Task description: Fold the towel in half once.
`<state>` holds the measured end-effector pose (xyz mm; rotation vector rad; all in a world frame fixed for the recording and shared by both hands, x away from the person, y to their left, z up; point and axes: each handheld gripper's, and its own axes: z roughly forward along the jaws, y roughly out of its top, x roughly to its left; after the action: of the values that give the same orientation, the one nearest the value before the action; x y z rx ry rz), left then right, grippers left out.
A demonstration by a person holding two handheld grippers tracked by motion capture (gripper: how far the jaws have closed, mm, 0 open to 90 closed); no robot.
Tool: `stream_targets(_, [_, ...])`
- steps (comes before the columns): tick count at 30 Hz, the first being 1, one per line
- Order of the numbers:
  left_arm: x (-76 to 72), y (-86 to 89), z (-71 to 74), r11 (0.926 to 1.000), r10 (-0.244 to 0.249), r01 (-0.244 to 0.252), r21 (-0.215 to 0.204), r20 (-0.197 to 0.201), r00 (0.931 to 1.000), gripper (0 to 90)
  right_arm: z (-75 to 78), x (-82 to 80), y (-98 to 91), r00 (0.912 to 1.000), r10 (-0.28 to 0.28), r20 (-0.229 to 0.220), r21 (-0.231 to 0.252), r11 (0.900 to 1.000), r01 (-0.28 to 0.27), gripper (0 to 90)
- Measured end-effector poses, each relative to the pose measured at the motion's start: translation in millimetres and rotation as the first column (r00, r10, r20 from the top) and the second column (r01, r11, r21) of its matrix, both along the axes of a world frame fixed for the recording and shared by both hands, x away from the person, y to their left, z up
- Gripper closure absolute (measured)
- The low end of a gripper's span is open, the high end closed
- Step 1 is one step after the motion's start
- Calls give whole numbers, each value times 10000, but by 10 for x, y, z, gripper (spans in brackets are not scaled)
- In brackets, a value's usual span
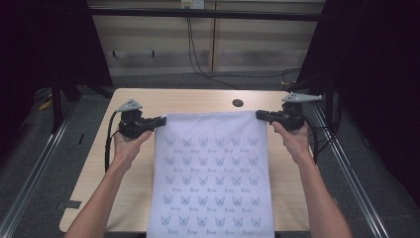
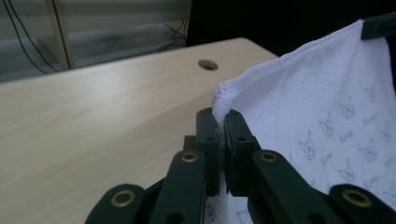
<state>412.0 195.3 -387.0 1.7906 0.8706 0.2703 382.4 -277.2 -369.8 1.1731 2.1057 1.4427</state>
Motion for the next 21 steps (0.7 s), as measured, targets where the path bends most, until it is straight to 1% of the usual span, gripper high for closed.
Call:
stream_targets(1, [58,2,65,9999,85,-85,-90,102,9999,867,58,38,-22,9999,-139,76,58,9999,138,874])
stream_targets(2, [132,1,130,9996,109,-106,-273,137,9998,867,119,82,-37,9997,-201,159,134,9997,199,874])
stream_targets(3, [197,-8,185,9989,242,-237,-415,129,9996,867,186,127,-45,9993,-252,264,137,9996,248,874])
stream_targets(4, [243,-33,235,9987,317,-309,-412,203,9993,867,253,166,-48,9987,-381,327,196,9991,375,874])
stream_targets(5, [270,-60,284,9988,231,-219,-445,267,9994,867,317,202,-47,9978,-482,452,316,9984,468,875])
stream_targets(7, [251,-94,366,9988,47,-21,-496,517,9986,867,413,260,-48,9966,-594,566,527,9970,564,875])
stream_targets(8, [221,-97,385,9986,-39,73,-530,642,9979,868,435,273,-52,9968,-593,540,569,9968,562,875])
stream_targets(9, [193,-91,390,9986,-164,199,-488,703,9974,868,432,283,-62,9978,-503,422,622,9969,476,875])
stream_targets(11, [131,-54,363,9989,-319,341,-336,649,9974,868,372,257,-90,9989,-417,206,474,9980,407,875])
stream_targets(13, [65,-2,304,9972,-628,643,-390,384,9973,868,277,174,-122,9997,-180,147,570,9982,171,876])
stream_targets(14, [24,16,271,9967,-770,779,-245,347,9964,868,228,116,-133,9999,-71,108,641,9979,64,876])
stream_targets(15, [-20,37,229,9955,-878,885,-334,199,9959,868,182,45,-141,10000,48,80,740,9972,-54,876])
stream_targets(16, [-78,50,181,9937,-957,963,-572,136,9953,868,135,-31,-145,9998,162,132,764,9969,-171,876])
stream_targets(17, [-132,60,135,9922,-1107,1113,-566,127,9938,868,84,-115,-143,9996,230,162,763,9968,-242,876])
stream_targets(18, [-187,66,86,9915,-1145,1147,-618,72,9934,868,26,-201,-147,9993,297,225,940,9951,-317,876])
stream_targets(19, [-235,64,34,9896,-1311,1311,-587,39,9914,868,-29,-269,-149,9991,398,141,1056,9936,-411,876])
stream_targets(20, [-270,58,0,9898,-1359,1358,-423,-7,9907,868,-73,-334,-150,9988,489,90,972,9940,-496,876])
stream_targets(21, [-341,54,-48,9904,-1344,1340,-344,-87,9909,867,-99,-381,-153,9984,564,94,1006,9933,-571,876])
